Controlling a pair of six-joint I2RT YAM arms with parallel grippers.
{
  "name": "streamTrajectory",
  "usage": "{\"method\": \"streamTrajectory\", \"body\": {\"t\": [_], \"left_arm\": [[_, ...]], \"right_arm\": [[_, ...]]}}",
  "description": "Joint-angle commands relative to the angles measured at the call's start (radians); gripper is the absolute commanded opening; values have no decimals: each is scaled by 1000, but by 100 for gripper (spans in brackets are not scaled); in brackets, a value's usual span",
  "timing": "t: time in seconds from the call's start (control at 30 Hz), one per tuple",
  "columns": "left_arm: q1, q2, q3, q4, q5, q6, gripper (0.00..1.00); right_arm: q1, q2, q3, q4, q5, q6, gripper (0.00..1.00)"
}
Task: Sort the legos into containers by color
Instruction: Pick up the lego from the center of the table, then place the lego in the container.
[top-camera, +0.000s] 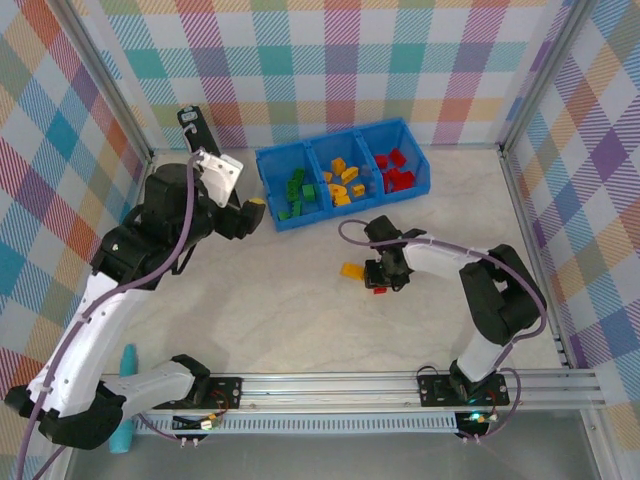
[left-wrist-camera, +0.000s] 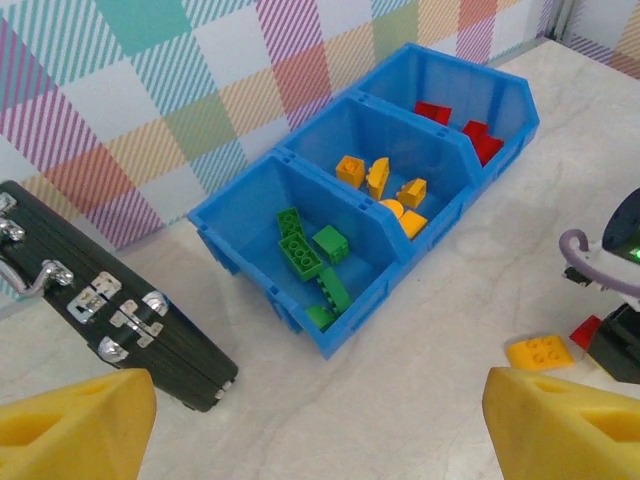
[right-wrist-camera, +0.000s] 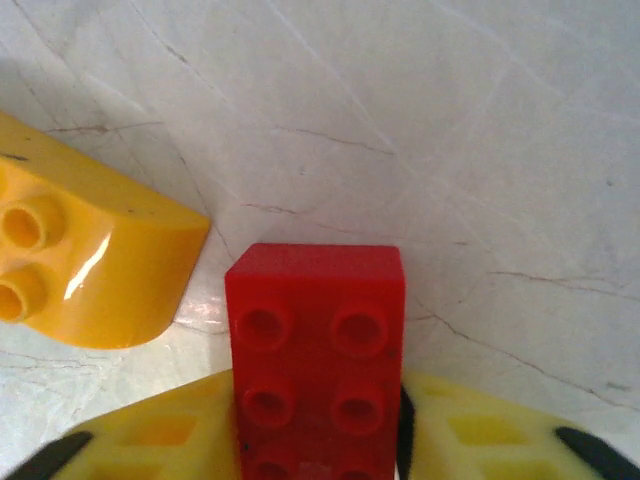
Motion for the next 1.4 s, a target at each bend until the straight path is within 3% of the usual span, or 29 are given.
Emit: {"method": "streamTrajectory", "body": {"t": [0.0,0.1,0.2,0.33,0.47,0.63,0.97,1.17,1.37], "left_arm": [[9,25,31,35,33,-96,83],[8,53,18,56,66,-206,76],[8,55,-34,112,63,-342,80],[8,75,-96,142,47,-521,82],[-1,121,-166,184,91,-706,83],[-66,196,-254,240,72,-957,81],[-232,422,-332,468,90,-1368,81],[-313,580,-295,568,97,-1546,81],[-341,666,-291,586,70,-1681,81]], "right_arm": [[6,16,21,-34,25,-7,33],[-7,-18,56,-80,44,-28,30],[-52,-66,112,-135,76,-58,30],[-192,-119,209,-134,49,-130,30],[-322,-70,399,-104,33,-216,30],[-405,101,664,-7,-3,-261,30],[-415,547,1161,2,-44,-370,30],[-415,689,1291,2,-30,-423,37],[-415,691,1253,57,-74,-412,48]]}}
